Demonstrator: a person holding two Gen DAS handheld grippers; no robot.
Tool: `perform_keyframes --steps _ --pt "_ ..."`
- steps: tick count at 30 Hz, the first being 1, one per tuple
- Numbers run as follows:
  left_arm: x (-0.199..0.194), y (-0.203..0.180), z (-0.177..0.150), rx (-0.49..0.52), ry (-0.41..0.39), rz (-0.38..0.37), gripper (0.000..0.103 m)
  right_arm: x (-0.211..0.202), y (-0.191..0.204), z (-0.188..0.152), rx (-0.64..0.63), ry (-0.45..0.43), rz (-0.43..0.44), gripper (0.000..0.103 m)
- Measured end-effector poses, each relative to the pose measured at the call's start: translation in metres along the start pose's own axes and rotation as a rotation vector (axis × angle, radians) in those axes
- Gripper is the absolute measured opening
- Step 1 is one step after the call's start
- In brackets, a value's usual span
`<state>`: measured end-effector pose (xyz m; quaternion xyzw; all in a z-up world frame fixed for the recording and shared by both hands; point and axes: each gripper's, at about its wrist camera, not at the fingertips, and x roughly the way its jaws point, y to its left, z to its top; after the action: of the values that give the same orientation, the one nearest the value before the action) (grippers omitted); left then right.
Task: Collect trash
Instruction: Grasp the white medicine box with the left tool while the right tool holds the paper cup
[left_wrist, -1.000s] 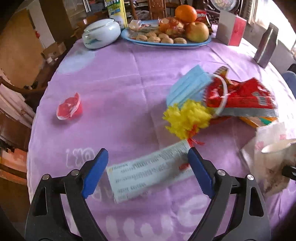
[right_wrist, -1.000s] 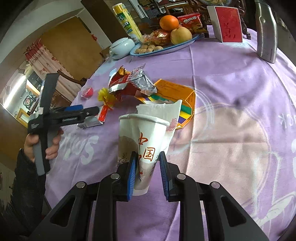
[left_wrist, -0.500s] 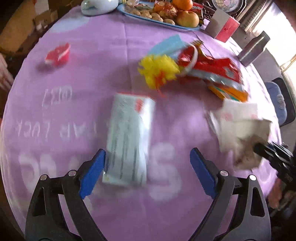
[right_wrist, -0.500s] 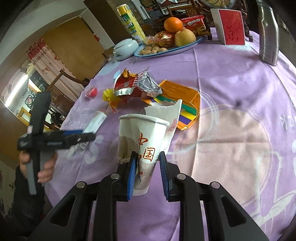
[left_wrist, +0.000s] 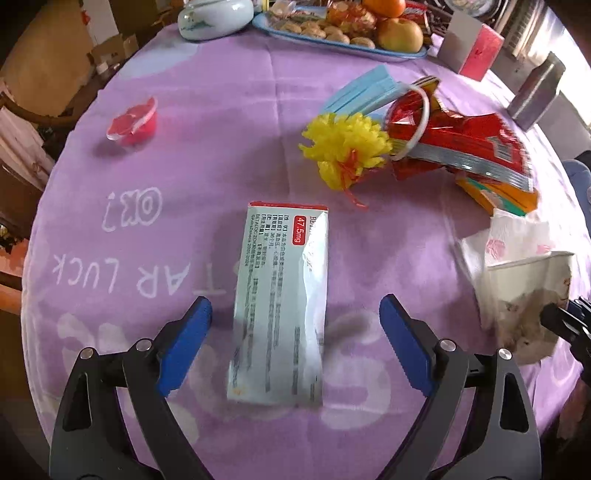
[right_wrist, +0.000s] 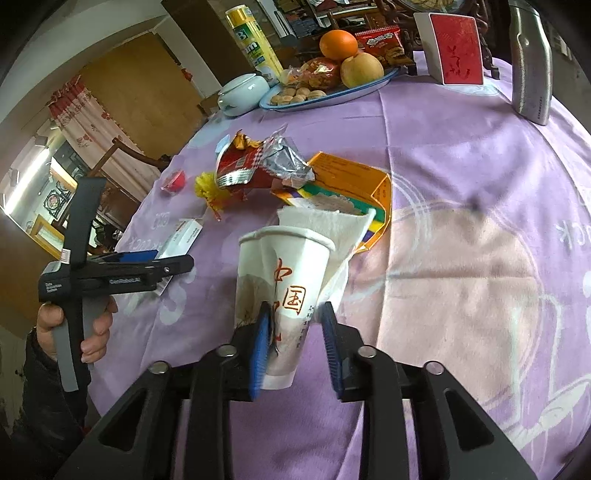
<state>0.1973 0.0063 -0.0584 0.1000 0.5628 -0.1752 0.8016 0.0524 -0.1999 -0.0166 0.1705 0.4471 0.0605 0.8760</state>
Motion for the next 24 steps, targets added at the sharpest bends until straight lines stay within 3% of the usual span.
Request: perform_keyframes --steps 2,6,10,15,19,24 --pt "0.002 -0.004 0.000 0.020 -0.016 0.025 0.088 0.004 0.001 0.002 -0.005 0.002 -0.009 0.048" --pt "0.001 -0.007 -0.004 0.037 -0.043 0.044 0.085 0.016 0.008 0.006 -0.026 0.037 -0.020 0.049" --pt "-0.011 -0.015 -0.012 0.072 -0.065 0.042 0.045 0.011 0.015 0.005 -0.044 0.029 -0.024 0.031" --pt "-0.024 -0.014 -0.024 0.056 -0.071 0.032 0.045 -0.014 0.009 -0.001 -0.027 -0.020 0.007 0.028" --pt "-0.045 -0.012 -0.037 0.037 -0.118 0.034 0.045 -0.037 0.023 -0.012 -0.126 -0.084 -0.052 0.028" --pt "-0.071 -0.016 -0.056 0.034 -0.167 0.017 0.045 -0.031 0.030 -0.022 -0.150 0.010 0.080 0.030"
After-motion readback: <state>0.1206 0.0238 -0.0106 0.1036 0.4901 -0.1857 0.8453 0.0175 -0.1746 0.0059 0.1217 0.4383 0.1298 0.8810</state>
